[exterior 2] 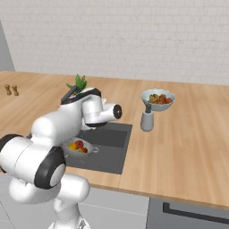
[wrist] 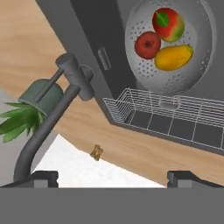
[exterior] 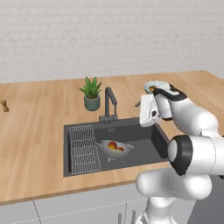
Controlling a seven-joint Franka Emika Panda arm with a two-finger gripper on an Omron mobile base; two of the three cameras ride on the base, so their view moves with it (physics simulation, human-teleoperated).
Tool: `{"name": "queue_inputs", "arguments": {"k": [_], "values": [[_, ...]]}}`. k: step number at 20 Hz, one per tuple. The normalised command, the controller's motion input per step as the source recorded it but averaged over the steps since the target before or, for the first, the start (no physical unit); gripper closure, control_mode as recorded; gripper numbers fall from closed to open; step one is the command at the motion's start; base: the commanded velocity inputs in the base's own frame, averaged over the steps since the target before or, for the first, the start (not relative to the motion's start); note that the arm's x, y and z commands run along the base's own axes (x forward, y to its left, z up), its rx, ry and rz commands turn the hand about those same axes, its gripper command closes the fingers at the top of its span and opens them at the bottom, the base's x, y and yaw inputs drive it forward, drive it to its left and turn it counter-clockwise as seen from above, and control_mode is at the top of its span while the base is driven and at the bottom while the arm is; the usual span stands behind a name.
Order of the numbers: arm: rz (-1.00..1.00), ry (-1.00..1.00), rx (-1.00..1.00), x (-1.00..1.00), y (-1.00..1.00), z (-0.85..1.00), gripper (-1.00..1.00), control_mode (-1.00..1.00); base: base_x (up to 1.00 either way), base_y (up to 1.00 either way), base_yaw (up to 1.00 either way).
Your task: Put the colander in the sink, put the mango, mango, apple in the colander, and turn on the sink faucet and pour water over the colander.
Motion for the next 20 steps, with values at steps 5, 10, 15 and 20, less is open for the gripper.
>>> {"name": "queue_inputs", "arguments": {"k": [5,10,15,20], "values": [[0.0,0.04,0.27,0.5,0.0,-0.4,-1.0,-1.0,0.0,0.0,0.0],[0.01,0.0,0.16,0.51,0.0,-0.57,-1.0,-1.0,0.0,0.0,0.0],[0.03,0.0,0.06,0.62,0.01,-0.28,-1.0,-1.0,0.0,0.0,0.0],[0.04,0.0,0.04,0.71,0.08,-0.14,-1.0,-1.0,0.0,0.0,0.0]]}}
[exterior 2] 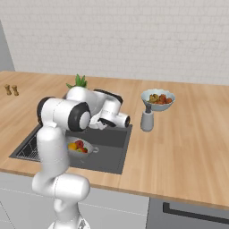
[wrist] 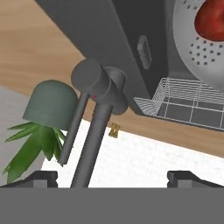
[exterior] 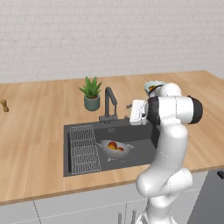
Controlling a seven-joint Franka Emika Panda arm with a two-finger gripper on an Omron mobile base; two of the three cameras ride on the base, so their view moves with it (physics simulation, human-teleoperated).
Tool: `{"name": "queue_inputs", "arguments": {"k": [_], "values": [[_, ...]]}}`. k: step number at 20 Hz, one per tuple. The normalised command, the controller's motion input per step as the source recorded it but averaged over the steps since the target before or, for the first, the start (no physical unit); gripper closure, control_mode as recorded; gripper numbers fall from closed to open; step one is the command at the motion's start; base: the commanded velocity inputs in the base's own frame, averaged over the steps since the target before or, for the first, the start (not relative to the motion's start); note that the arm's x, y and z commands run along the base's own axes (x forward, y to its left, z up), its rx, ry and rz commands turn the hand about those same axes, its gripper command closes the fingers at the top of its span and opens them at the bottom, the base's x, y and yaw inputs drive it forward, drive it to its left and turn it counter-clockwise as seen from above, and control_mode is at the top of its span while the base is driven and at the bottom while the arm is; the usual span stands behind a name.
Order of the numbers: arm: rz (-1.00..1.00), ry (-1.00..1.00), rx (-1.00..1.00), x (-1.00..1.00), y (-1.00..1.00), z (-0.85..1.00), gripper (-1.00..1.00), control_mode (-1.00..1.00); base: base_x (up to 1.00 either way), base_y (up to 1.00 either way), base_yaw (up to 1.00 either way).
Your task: Put the colander in the sink, put the mango, mango, apple in the colander, and turn on the sink faucet and pour water over the colander.
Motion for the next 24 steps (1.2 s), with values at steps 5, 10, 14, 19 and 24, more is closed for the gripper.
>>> {"name": "queue_inputs", "arguments": {"k": [5,10,14,19,24], "values": [[0.01,0.0,0.09,0.53,0.17,-0.19,-1.0,-1.0,0.0,0.0,0.0],[0.0,0.0,0.1,0.39,0.25,-0.21,-1.0,-1.0,0.0,0.0,0.0],[0.0,0.0,0.11,0.17,0.16,-0.04,-1.0,-1.0,0.0,0.0,0.0],[0.0,0.0,0.1,0.0,0.07,-0.02,-1.0,-1.0,0.0,0.0,0.0],[0.0,0.0,0.14,-0.01,0.08,0.0,-1.0,-1.0,0.0,0.0,0.0]]}}
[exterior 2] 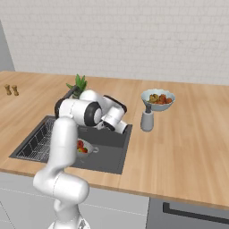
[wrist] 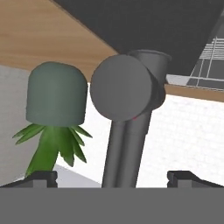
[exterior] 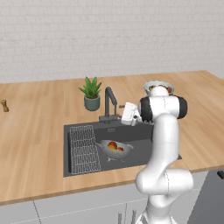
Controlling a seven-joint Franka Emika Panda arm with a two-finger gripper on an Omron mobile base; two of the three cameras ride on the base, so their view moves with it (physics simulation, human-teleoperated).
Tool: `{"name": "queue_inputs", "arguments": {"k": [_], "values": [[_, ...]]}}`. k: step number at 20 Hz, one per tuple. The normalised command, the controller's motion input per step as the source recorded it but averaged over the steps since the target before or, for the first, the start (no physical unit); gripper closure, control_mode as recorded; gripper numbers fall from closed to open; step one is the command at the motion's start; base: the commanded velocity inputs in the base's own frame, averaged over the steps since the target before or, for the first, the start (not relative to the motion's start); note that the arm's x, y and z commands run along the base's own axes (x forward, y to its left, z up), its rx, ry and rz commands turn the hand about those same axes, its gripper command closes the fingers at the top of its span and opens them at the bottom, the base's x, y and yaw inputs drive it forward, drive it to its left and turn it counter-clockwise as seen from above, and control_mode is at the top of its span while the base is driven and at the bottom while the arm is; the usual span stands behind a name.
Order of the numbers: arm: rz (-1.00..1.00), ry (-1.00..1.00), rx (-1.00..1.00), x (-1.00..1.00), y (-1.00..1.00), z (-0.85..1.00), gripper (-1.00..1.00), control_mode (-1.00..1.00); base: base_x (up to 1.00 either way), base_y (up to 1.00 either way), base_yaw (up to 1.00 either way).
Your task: Put the colander in the sink, put the mango, mango, apple in the colander, and turn on the sink faucet and pour water over the colander.
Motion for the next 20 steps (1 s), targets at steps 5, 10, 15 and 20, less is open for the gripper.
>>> {"name": "queue_inputs", "arguments": {"k": [5,10,15,20], "values": [[0.0,0.0,0.11,0.0,0.08,0.0,-1.0,-1.0,0.0,0.0,0.0],[-0.02,0.04,0.02,0.0,0.09,0.1,-1.0,-1.0,0.0,0.0,0.0],[-0.11,0.17,-0.05,0.01,0.11,0.33,-1.0,-1.0,0.0,0.0,0.0],[-0.14,0.23,-0.06,0.04,0.09,0.15,-1.0,-1.0,0.0,0.0,0.0]]}}
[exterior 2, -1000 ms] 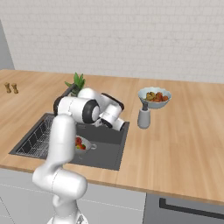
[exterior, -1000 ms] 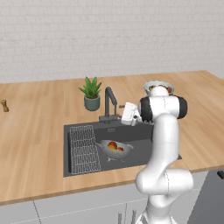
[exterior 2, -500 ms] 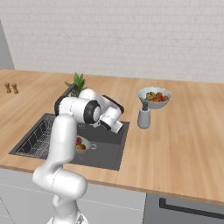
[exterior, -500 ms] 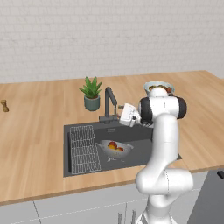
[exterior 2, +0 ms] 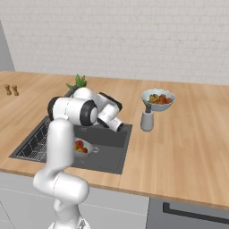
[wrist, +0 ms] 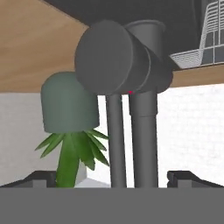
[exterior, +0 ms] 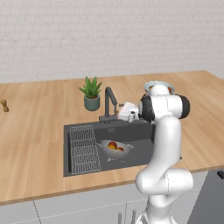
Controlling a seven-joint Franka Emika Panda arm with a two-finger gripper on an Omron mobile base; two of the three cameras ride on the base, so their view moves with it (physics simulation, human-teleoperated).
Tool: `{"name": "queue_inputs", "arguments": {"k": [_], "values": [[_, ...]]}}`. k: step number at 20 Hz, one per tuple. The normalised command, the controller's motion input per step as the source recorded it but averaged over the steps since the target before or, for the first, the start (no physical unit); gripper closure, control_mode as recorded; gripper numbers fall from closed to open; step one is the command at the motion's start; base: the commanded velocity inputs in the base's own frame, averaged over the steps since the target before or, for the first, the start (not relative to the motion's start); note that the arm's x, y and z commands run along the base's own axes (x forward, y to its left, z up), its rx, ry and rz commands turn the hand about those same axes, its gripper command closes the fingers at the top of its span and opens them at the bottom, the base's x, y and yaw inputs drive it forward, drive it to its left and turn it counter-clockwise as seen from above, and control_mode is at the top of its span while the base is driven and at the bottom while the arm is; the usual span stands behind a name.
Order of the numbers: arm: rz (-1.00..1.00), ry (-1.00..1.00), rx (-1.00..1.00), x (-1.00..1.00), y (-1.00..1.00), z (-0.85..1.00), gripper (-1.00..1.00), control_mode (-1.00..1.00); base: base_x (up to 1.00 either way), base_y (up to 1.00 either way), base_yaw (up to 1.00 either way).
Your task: Put the colander in the sink, put the mango, mango, apple in the colander, and turn on the sink faucet and pour water over the colander.
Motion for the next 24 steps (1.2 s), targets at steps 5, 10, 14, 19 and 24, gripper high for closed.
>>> {"name": "queue_inputs", "arguments": {"k": [5,10,14,19,24], "values": [[-0.11,0.18,-0.05,0.04,0.13,0.02,-1.0,-1.0,0.0,0.0,0.0],[-0.18,0.03,-0.07,0.39,0.0,0.0,-1.0,-1.0,0.0,0.0,0.0],[-0.23,0.0,-0.12,0.34,0.0,-0.06,1.0,-1.0,0.0,0.0,0.0],[-0.32,-0.01,-0.13,0.18,-0.36,-0.37,1.0,-1.0,0.0,0.0,0.0],[-0.39,-0.03,-0.07,0.06,-0.89,-0.58,1.0,-1.0,0.0,0.0,0.0]]}}
